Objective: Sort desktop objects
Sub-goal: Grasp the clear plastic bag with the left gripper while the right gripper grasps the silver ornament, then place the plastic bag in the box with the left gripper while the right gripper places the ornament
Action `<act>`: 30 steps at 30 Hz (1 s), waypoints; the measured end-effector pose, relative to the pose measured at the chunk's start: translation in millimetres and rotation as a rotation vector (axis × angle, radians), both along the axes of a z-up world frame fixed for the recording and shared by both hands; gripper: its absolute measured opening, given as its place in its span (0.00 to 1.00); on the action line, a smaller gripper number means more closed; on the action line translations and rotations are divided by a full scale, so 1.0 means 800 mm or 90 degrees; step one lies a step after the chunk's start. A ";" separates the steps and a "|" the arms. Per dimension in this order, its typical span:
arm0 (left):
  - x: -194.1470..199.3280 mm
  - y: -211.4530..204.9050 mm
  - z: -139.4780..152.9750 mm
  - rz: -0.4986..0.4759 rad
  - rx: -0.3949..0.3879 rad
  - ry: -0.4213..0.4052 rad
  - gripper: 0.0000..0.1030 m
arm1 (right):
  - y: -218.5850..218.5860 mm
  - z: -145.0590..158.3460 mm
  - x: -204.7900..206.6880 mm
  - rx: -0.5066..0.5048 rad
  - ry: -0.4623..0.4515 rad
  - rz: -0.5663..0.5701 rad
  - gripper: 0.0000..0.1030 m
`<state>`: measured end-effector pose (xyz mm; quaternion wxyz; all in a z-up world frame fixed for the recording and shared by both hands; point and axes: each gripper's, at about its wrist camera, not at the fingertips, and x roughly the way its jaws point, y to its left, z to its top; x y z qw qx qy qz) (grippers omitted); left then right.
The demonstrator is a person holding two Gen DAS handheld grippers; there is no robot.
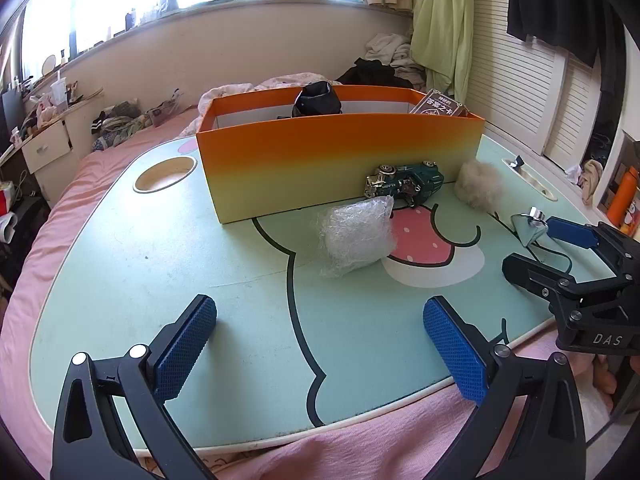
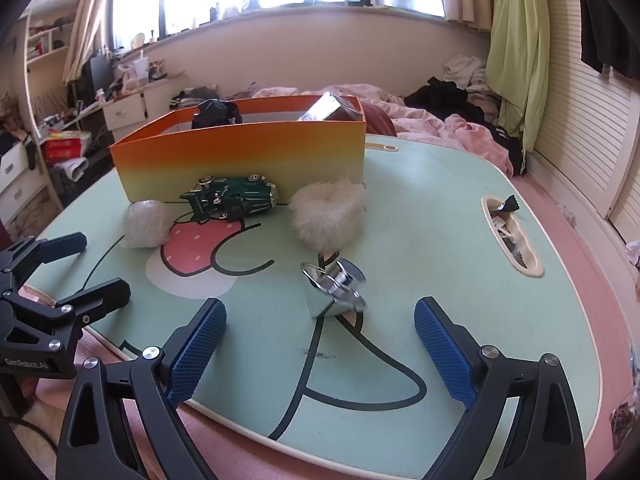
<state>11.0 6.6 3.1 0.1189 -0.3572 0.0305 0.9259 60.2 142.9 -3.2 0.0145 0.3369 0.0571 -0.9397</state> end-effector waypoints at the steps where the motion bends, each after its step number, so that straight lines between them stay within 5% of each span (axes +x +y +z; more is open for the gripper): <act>1: 0.001 0.001 0.002 0.000 0.000 0.000 1.00 | 0.000 0.000 0.000 0.000 0.001 0.000 0.93; 4: 0.001 0.000 0.001 0.000 0.000 0.000 1.00 | -0.002 0.001 0.000 0.003 0.002 0.003 0.90; 7: 0.001 0.000 0.001 0.000 0.000 0.000 1.00 | -0.006 0.001 0.004 0.002 0.011 0.021 0.76; 9: 0.000 0.000 0.001 0.000 0.000 0.000 1.00 | -0.011 0.002 0.006 0.001 0.018 0.037 0.45; 11: 0.001 0.000 0.002 0.001 0.000 0.001 1.00 | -0.013 0.002 0.008 -0.004 0.026 0.057 0.32; 20: -0.009 0.012 -0.001 -0.019 -0.005 -0.005 1.00 | -0.013 0.005 0.011 -0.027 0.040 0.072 0.32; 24: -0.027 0.015 0.019 -0.019 0.044 0.009 0.99 | -0.014 0.005 0.011 -0.027 0.040 0.071 0.32; 25: -0.035 0.016 0.022 -0.013 0.052 0.007 0.93 | -0.014 0.005 0.011 -0.026 0.041 0.071 0.32; 27: -0.053 0.021 0.017 -0.006 0.041 -0.025 0.41 | -0.014 0.005 0.011 -0.026 0.041 0.070 0.32; 28: -0.059 0.021 0.011 -0.004 0.038 -0.047 0.30 | -0.014 0.005 0.011 -0.027 0.042 0.069 0.32; 30: -0.049 0.019 0.008 -0.017 0.054 -0.029 0.30 | -0.014 0.006 0.012 -0.028 0.043 0.068 0.32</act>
